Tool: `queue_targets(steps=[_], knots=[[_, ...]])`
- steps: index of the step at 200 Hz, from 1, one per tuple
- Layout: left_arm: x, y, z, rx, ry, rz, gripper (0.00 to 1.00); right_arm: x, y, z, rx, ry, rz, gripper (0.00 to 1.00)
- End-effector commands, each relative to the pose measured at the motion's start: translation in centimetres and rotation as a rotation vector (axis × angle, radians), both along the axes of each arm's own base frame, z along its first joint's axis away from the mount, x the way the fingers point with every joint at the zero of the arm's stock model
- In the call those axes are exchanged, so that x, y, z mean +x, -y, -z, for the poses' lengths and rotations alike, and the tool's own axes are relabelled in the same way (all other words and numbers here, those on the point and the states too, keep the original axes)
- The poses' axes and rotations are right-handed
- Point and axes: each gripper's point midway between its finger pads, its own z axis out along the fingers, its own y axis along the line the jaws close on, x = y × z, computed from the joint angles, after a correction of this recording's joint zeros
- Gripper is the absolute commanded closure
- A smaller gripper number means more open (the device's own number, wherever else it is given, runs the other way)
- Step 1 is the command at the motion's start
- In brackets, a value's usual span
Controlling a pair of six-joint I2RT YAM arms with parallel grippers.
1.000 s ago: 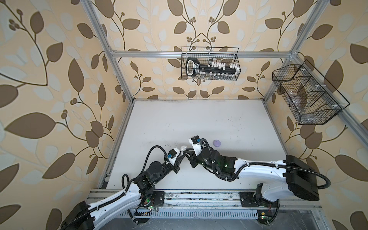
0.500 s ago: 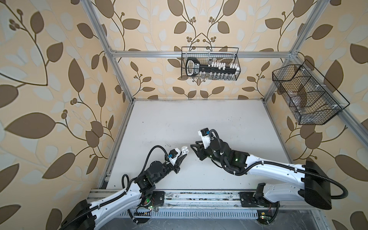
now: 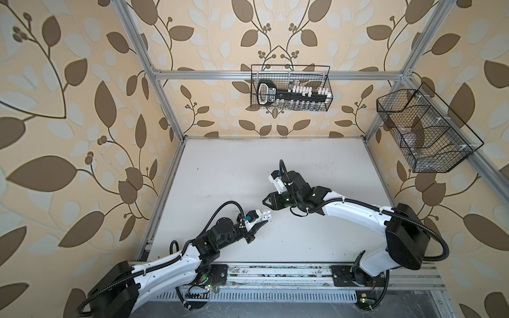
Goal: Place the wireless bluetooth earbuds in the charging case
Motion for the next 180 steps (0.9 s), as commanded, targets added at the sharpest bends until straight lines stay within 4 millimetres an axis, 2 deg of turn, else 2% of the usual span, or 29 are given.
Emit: queue_targets(steps=[1,37,107,180], knots=[[-0.6,1.3,-1.8,0.003,0.069,0.068,1.00,-1.0,-1.8,-1.1,0.078,-0.074,-0.060,0.59],[-0.6,1.3,-1.8,0.006,0.070,0.070,1.00,-2.1,-2.2,0.1,0.057,-0.108,-0.090,0.61],[-0.3,0.9,-2.1,-0.012,0.075,0.036,1.00,-4.1,-1.3,2.3,0.041,-0.150,-0.084,0.71],[0.4,0.2,-2.4,-0.043,0.078,-0.026,1.00,-5.9,-0.8,2.7,0.060,-0.172,-0.087,0.73]])
